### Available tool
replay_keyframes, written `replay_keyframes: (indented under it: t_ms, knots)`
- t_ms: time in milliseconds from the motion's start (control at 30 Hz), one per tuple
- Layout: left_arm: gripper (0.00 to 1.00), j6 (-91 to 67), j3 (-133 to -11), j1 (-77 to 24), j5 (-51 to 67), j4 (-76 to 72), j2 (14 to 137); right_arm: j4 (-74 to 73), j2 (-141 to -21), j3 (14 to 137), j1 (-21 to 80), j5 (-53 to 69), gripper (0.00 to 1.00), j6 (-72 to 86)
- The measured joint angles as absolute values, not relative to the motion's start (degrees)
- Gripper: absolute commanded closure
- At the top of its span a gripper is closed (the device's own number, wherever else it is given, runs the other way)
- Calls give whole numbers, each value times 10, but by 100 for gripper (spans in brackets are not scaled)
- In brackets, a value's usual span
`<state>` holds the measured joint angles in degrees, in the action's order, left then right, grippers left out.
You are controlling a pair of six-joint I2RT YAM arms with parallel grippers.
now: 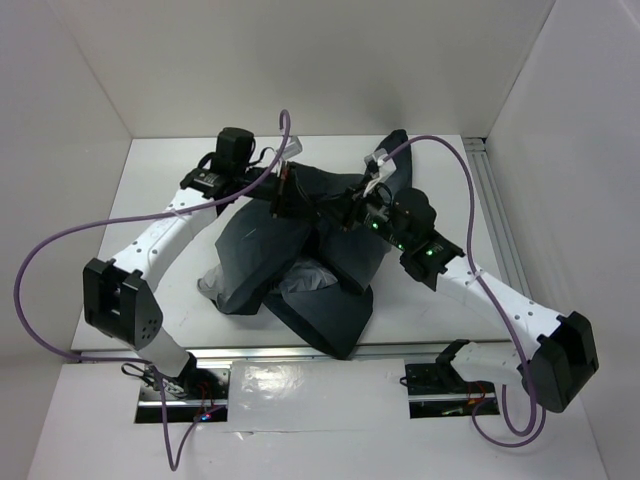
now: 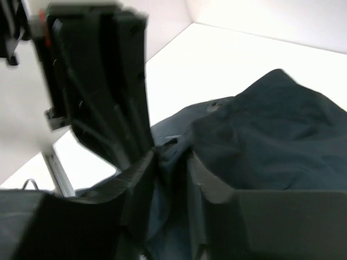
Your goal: Zip up the jacket
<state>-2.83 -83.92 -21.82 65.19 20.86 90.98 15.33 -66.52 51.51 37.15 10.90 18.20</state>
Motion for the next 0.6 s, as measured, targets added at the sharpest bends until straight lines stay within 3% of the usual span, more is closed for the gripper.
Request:
replay_keyframes:
  t_ms: [33,100,267,367,400,600]
  knots:
    - [100,-30,-840,-219,652,212,910,153,-664,516,371,98,41,185]
    - [100,-32,-841,-221,652,217,912,152,-664,520,371,77,31,184]
    - [100,-37,-854,-223,646,224,925,145,-653,522,368,23,22,193]
    - [100,-62,-858,-221,630,225,931,136,-641,522,368,-2,22,199]
    - [100,-69,-861,-218,623,225,933,130,-635,522,368,-9,25,200]
    - [100,-154,-909,-190,561,234,967,82,-598,522,368,-37,63,207]
